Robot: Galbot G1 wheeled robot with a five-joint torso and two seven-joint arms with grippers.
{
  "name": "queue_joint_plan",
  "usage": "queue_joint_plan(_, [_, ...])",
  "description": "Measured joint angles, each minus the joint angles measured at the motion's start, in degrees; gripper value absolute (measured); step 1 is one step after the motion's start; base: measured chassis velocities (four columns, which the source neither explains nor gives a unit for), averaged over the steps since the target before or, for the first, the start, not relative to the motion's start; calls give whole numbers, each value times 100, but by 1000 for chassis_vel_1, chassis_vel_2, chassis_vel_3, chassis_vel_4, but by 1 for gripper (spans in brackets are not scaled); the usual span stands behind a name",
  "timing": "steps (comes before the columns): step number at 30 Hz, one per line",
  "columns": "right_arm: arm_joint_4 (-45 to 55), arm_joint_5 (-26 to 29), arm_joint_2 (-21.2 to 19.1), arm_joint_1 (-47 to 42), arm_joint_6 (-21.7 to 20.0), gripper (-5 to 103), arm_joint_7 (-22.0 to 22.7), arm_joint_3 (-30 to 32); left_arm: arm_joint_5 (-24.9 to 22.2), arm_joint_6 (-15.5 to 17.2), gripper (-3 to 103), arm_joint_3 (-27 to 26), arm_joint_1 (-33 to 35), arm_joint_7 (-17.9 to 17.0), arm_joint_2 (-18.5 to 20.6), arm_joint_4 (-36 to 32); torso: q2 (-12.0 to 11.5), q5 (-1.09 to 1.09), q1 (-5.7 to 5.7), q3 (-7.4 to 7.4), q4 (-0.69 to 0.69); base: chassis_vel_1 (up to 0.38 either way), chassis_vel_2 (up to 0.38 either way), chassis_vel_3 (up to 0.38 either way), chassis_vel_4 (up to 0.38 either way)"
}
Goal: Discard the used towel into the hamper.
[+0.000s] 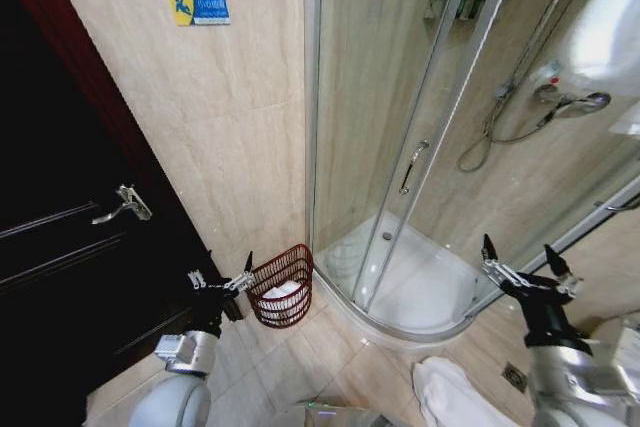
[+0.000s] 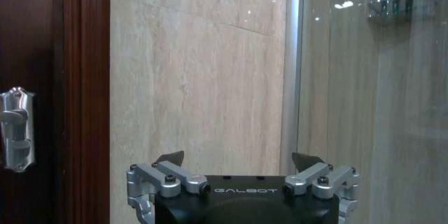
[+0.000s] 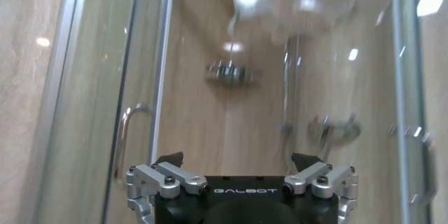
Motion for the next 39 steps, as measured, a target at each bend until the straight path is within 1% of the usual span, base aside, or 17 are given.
queue_joint_plan(2, [-4, -358, 178, -103, 541, 100, 27, -9, 0, 0, 100, 0, 0, 0, 0, 0, 0, 0, 0, 0, -2, 0, 0, 0, 0])
queue_joint_plan(3, [-4, -358, 178, -103, 541, 100, 27, -9, 0, 0, 100, 0, 0, 0, 0, 0, 0, 0, 0, 0, -2, 0, 0, 0, 0])
queue_joint_plan(6, [-100, -679, 212, -170, 1354, 100, 65, 42, 0, 0, 100, 0, 0, 0, 0, 0, 0, -3, 0, 0, 1, 0, 0, 0, 0])
queue_joint_plan(7, [-100, -679, 212, -170, 1354, 100, 65, 42, 0, 0, 100, 0, 0, 0, 0, 0, 0, -3, 0, 0, 1, 0, 0, 0, 0])
queue_joint_plan(9, [-359, -698, 213, -192, 1689, 100, 59, 62, 0, 0, 100, 0, 0, 0, 0, 0, 0, 0, 0, 0, 0, 0, 0, 0, 0])
queue_joint_plan(10, [-476, -677, 213, -191, 1783, 100, 65, 61, 0, 0, 100, 0, 0, 0, 0, 0, 0, 1, 0, 0, 0, 0, 0, 0, 0])
queue_joint_plan(13, [-592, -534, 214, -207, 1872, 100, 66, 90, 0, 0, 100, 0, 0, 0, 0, 0, 0, 2, 0, 0, 1, 0, 0, 0, 0])
queue_joint_plan(15, [-553, -290, 214, -226, 1826, 100, 74, 162, 0, 0, 100, 0, 0, 0, 0, 0, 0, 1, 0, 0, 0, 0, 0, 0, 0])
queue_joint_plan(16, [-553, -290, 214, -226, 1826, 100, 74, 162, 0, 0, 100, 0, 0, 0, 0, 0, 0, 1, 0, 0, 0, 0, 0, 0, 0])
queue_joint_plan(18, [-427, -31, 214, -216, 1675, 100, 80, 224, 0, 0, 100, 0, 0, 0, 0, 0, 0, 0, 0, 0, 0, 0, 0, 0, 0])
queue_joint_plan(20, [-338, 87, 214, -179, 1544, 100, 83, 250, 0, 0, 100, 0, 0, 0, 0, 0, 0, 0, 0, 0, 0, 0, 0, 0, 0])
queue_joint_plan(24, [-269, 108, 226, -113, 1469, 100, 73, 213, 0, 0, 100, 0, 0, 0, 0, 0, 0, 0, 0, 0, 0, 0, 0, 0, 0])
queue_joint_plan(29, [-230, 105, 224, -75, 1476, 100, 29, 128, 0, 0, 100, 0, 0, 0, 1, 0, 0, 0, -1, 0, 0, 0, 0, 0, 0])
queue_joint_plan(39, [-263, 208, 220, -7, 1460, 100, 54, 229, 0, 0, 100, -1, 0, 0, 1, 0, 0, -1, -1, 0, 0, -79, -73, 76, 78])
